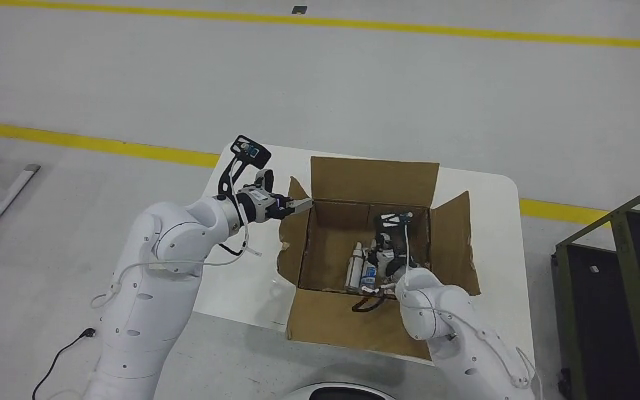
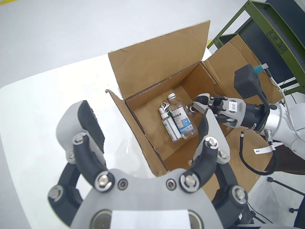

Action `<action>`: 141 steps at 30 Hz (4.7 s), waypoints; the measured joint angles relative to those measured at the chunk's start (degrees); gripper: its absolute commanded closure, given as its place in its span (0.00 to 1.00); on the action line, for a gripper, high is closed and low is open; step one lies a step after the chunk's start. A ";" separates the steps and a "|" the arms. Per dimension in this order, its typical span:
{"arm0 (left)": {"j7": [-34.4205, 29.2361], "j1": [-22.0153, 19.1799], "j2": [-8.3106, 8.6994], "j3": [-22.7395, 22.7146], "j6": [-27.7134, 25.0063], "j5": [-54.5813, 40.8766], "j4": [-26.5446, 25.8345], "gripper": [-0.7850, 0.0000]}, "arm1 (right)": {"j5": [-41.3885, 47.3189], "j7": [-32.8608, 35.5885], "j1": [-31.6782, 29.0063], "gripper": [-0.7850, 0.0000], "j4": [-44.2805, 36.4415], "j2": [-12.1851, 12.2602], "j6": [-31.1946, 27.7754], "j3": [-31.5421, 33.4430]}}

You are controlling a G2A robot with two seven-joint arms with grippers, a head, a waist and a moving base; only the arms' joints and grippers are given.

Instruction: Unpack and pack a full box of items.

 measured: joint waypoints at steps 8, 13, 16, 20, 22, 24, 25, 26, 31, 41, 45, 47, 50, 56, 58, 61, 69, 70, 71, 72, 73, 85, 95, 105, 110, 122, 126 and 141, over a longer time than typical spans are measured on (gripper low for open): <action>0.00 0.00 0.00 0.00 0.00 0.00 0.00 0.00 | -4.33 12.82 9.72 0.78 7.41 -2.74 14.46 -6.63; 0.00 0.00 0.00 0.00 0.00 0.00 0.00 0.00 | -4.34 14.74 11.06 0.58 10.73 -3.25 15.60 -5.94; 0.00 0.00 0.00 0.00 0.00 0.00 0.00 0.00 | -4.68 15.51 10.06 0.53 10.83 -3.18 15.57 -4.86; 0.00 0.00 0.00 0.00 0.00 0.00 0.00 0.00 | -5.06 15.99 7.95 0.39 9.54 -2.97 15.35 -3.25; 0.00 0.00 0.00 0.00 0.00 0.00 0.00 0.00 | -5.43 16.33 6.69 0.34 8.73 -2.85 15.20 -2.49; 0.00 0.00 0.00 0.00 0.00 0.00 0.00 0.00 | -5.82 16.54 5.76 0.30 8.67 -2.81 15.12 -2.07; 0.00 0.00 0.00 0.00 0.00 0.00 0.00 0.00 | -5.98 16.53 5.35 0.29 8.88 -2.82 15.13 -1.90; 0.00 0.00 0.00 0.00 0.00 0.00 0.00 0.00 | -6.07 16.40 5.14 0.28 9.13 -2.86 15.11 -1.86; 0.00 0.00 0.00 0.00 0.00 0.00 0.00 0.00 | -5.55 15.18 5.03 0.28 11.50 -3.42 15.33 -2.24; 0.00 0.00 0.00 0.00 0.00 0.00 0.00 0.00 | -3.89 13.70 6.72 0.29 16.17 -4.77 14.86 -3.77; 0.00 0.00 0.00 0.00 0.00 0.00 0.00 0.00 | -2.97 13.20 7.19 0.64 16.79 -5.16 13.74 -3.90; 0.00 0.00 0.00 0.00 0.00 0.00 0.00 0.00 | -2.87 12.80 7.29 0.76 16.53 -5.27 12.81 -3.86; 0.00 0.00 0.00 0.00 0.00 0.00 0.00 0.00 | -2.97 12.68 7.30 1.00 15.73 -5.34 11.24 -3.71; 0.00 0.00 0.00 0.00 0.00 0.00 0.00 0.00 | -3.86 13.09 6.66 1.00 12.54 -5.25 8.14 -2.90; 0.00 0.00 0.00 0.00 0.00 0.00 0.00 0.00 | -4.69 13.27 6.52 1.00 11.63 -5.12 5.77 -2.85; 0.00 0.00 0.00 0.00 0.00 0.00 0.00 0.00 | -6.59 12.98 6.53 1.00 10.77 -4.88 1.18 -2.99; 0.00 0.00 0.00 0.00 0.00 0.00 0.00 0.00 | -9.28 9.92 6.42 1.00 8.17 -4.39 -8.52 -1.94; 0.00 0.00 0.00 0.00 0.00 0.00 0.00 0.00 | -9.54 8.92 5.92 1.00 7.14 -4.28 -9.48 -1.53; 0.00 0.00 0.00 0.00 0.00 0.00 0.00 0.00 | -9.73 8.07 5.44 1.00 6.24 -4.20 -9.95 -1.11; 0.00 0.00 0.00 0.00 0.00 0.00 0.00 0.00 | -9.76 7.18 4.84 1.00 5.22 -4.11 -10.24 -0.61; 0.00 0.00 0.00 0.00 0.00 0.00 0.00 0.00 | -9.76 6.14 3.88 1.00 3.74 -3.97 -10.53 0.17; 0.00 0.00 0.00 0.00 0.00 0.00 0.00 0.00 | -7.26 -1.01 -9.03 1.00 -14.43 -1.91 -15.04 14.53; 0.00 0.00 0.00 0.00 0.00 0.00 0.00 0.00 | -1.86 -5.78 -14.18 1.00 -19.46 -1.43 -19.60 19.88; 0.00 0.00 0.00 0.00 0.00 0.00 0.00 0.00 | -1.61 -7.65 -14.30 1.00 -20.61 -1.39 -20.57 20.36; 0.00 0.00 0.00 0.00 0.00 0.00 0.00 0.00 | 0.88 -10.75 -15.26 1.00 -25.19 -1.14 -21.86 24.73; 0.00 0.00 0.00 0.00 0.00 0.00 0.00 0.00 | 5.82 -10.41 -21.50 1.00 -32.22 -0.16 -24.98 44.27; 0.00 0.00 0.00 0.00 0.00 0.00 0.00 0.00 | 4.66 -7.29 -25.06 1.00 -32.16 0.02 -23.99 50.91; 0.00 0.00 0.00 0.00 0.00 0.00 0.00 0.00 | 1.68 -0.57 -39.88 1.00 -24.08 0.15 -33.44 56.34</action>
